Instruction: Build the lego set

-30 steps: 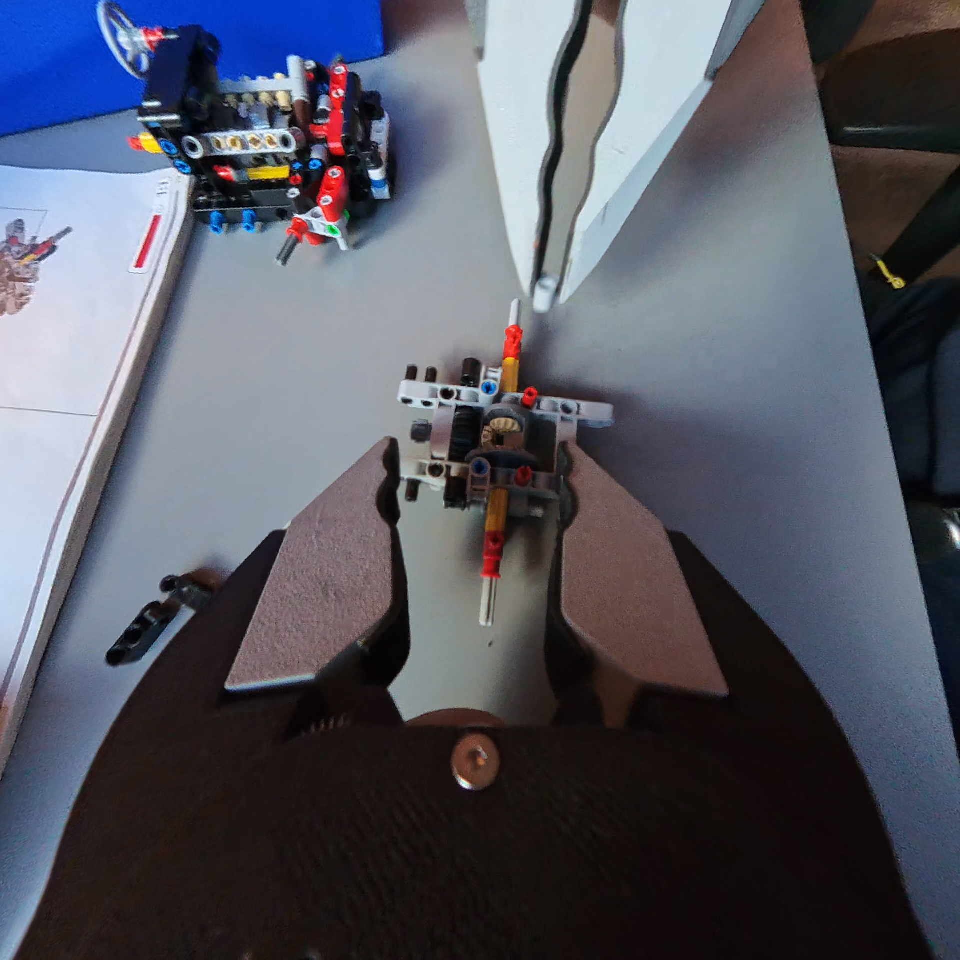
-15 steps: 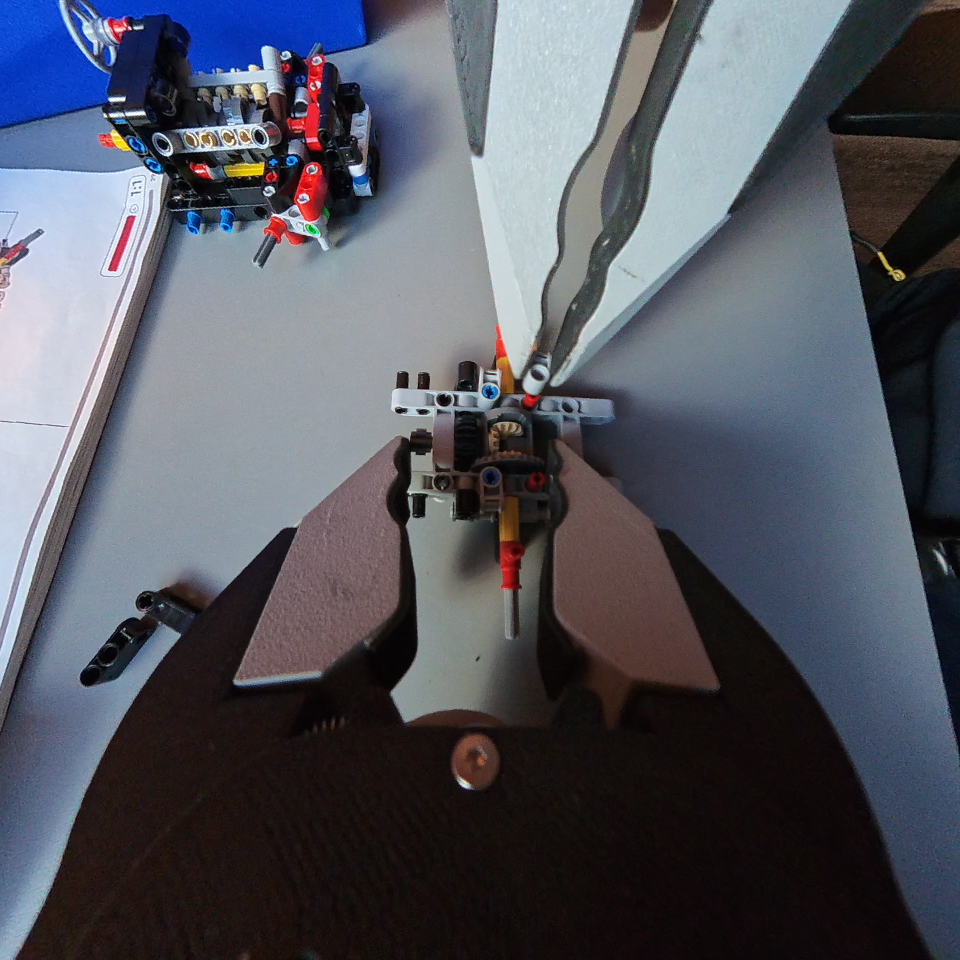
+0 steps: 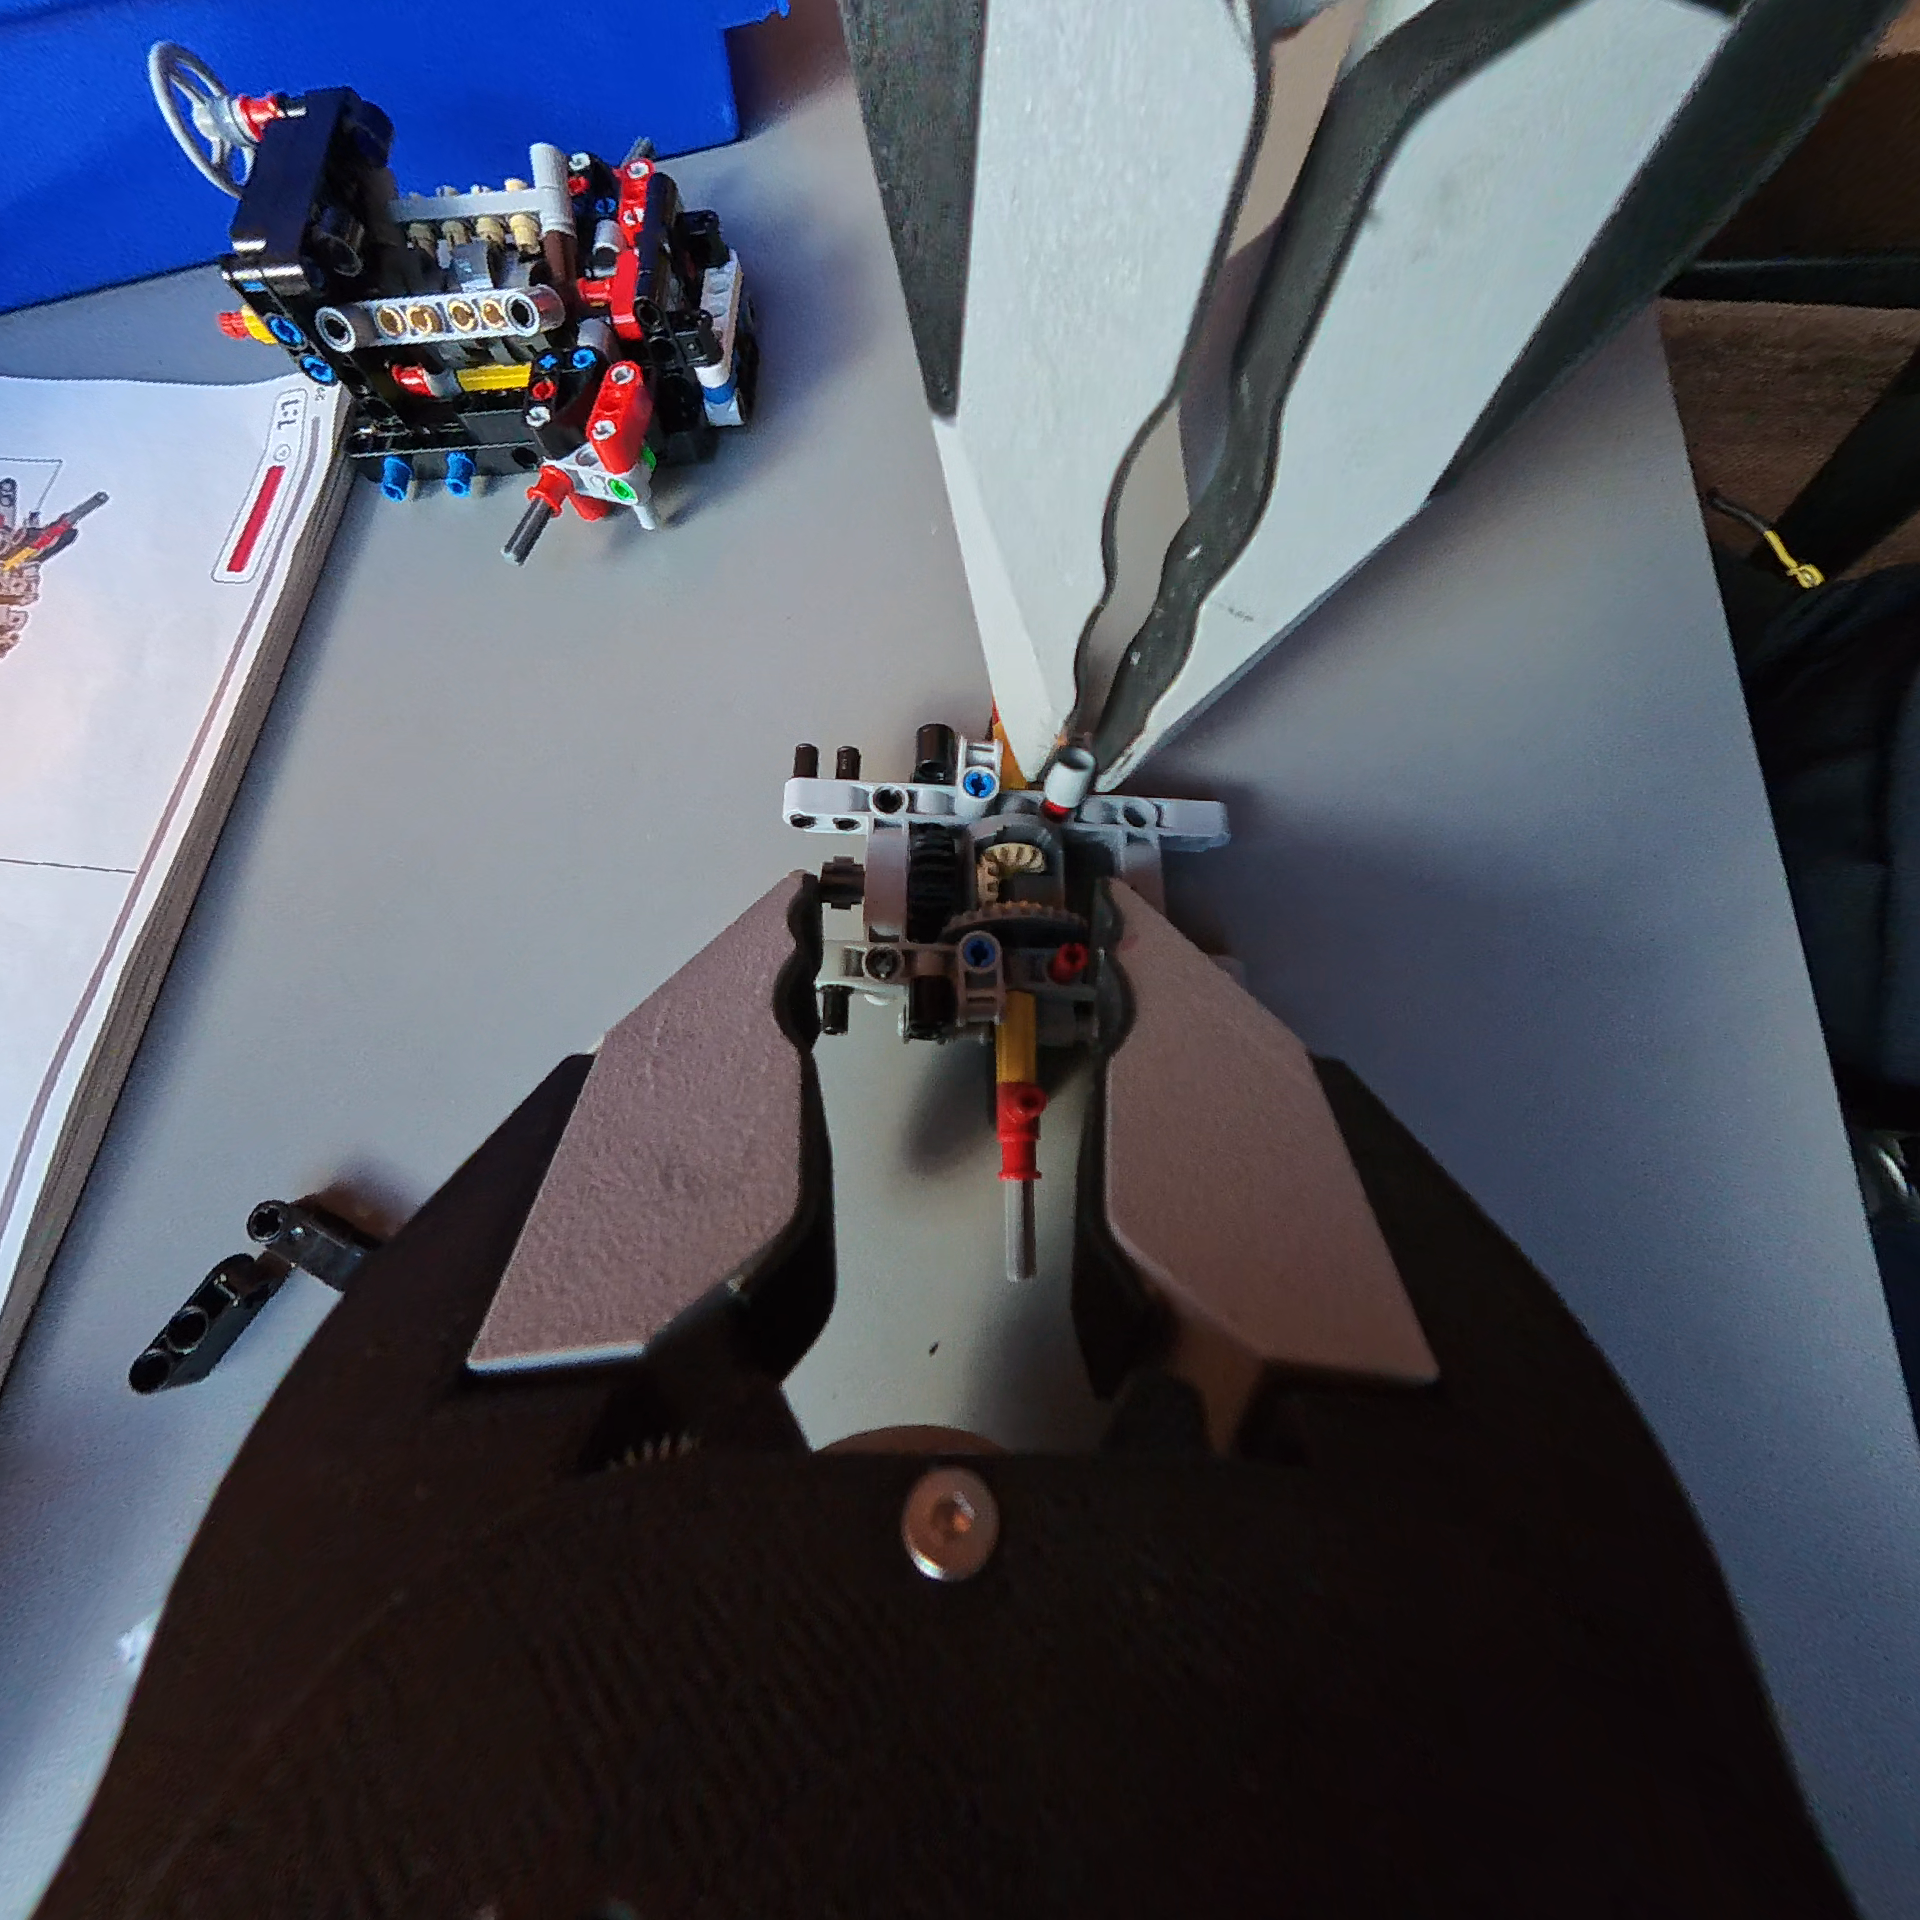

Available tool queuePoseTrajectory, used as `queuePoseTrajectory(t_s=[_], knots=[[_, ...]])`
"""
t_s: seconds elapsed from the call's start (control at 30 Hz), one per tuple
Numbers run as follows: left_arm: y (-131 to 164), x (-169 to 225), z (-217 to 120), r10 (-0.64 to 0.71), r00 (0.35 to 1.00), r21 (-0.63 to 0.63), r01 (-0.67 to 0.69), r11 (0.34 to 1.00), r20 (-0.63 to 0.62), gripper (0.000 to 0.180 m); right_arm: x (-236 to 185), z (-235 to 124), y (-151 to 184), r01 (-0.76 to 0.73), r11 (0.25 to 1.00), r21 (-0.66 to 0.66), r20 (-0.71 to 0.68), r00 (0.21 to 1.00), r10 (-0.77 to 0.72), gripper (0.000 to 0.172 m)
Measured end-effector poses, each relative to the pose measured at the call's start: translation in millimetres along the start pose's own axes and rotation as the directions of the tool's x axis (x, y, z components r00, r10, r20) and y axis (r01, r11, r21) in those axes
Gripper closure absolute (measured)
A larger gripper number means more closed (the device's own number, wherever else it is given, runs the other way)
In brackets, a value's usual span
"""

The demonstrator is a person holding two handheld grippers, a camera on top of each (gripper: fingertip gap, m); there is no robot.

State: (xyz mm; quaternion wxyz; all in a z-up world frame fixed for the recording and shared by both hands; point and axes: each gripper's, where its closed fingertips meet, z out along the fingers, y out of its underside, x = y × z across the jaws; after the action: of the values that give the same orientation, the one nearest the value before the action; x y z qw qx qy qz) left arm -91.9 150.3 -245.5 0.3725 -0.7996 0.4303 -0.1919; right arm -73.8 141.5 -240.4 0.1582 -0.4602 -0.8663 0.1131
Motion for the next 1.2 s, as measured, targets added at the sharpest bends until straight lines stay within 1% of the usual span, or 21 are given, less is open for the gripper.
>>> queuePoseTrajectory(t_s=[0.13,0.23,0.37,0.57,0.63,0.73,0.83,0.97,1.1,1.2], knots=[[-0.1,-0.2,0.2,-0.013,1.000,0.018,0.013,1.000,0.001,0.131,0.4,0.9,1.4,0.038,0.996,-0.086,0.008,0.999,-0.038,0.167],[-0.2,-0.2,0.3,-0.013,1.000,0.020,0.013,1.000,0.002,0.131,0.4,1.0,1.7,0.060,0.988,-0.142,0.044,0.998,-0.054,0.167],[0.2,-0.6,0.3,-0.023,1.000,0.020,0.023,1.000,0.007,0.131,1.3,2.0,2.8,0.126,0.969,-0.215,0.071,0.991,-0.113,0.167],[1.0,-1.4,-0.4,-0.048,0.999,0.019,0.048,0.999,0.011,0.132,2.6,3.7,2.9,0.110,0.963,-0.244,0.065,0.993,-0.096,0.167],[1.5,-2.0,-0.7,-0.063,0.998,0.020,0.063,0.998,0.008,0.131,3.3,3.8,1.7,0.048,0.981,-0.190,0.057,0.998,-0.038,0.167],[1.5,-1.7,-1.1,-0.040,0.999,0.022,0.039,0.999,0.029,0.131,2.7,2.1,0.1,-0.071,0.996,-0.059,0.073,0.994,0.075,0.167],[1.3,-1.5,-1.5,-0.032,0.999,0.024,0.031,0.999,0.038,0.131,7.7,-4.5,0.0,-0.150,0.988,0.039,0.056,0.987,0.148,0.167],[2.3,1.2,-3.3,-0.032,0.999,0.020,0.031,0.999,0.035,0.131,8.7,-15.4,2.4,-0.228,0.966,0.121,0.057,0.973,0.222,0.167],[1.4,4.9,-6.1,-0.016,1.000,0.026,0.015,1.000,0.026,0.130,6.8,-22.0,0.6,-0.373,0.899,0.230,0.151,0.926,0.346,0.167],[-5.2,3.9,-10.4,-0.005,0.999,0.055,0.002,0.998,0.042,0.130,9.6,-28.4,-6.3,-0.512,0.798,0.317,0.259,0.857,0.446,0.167]])
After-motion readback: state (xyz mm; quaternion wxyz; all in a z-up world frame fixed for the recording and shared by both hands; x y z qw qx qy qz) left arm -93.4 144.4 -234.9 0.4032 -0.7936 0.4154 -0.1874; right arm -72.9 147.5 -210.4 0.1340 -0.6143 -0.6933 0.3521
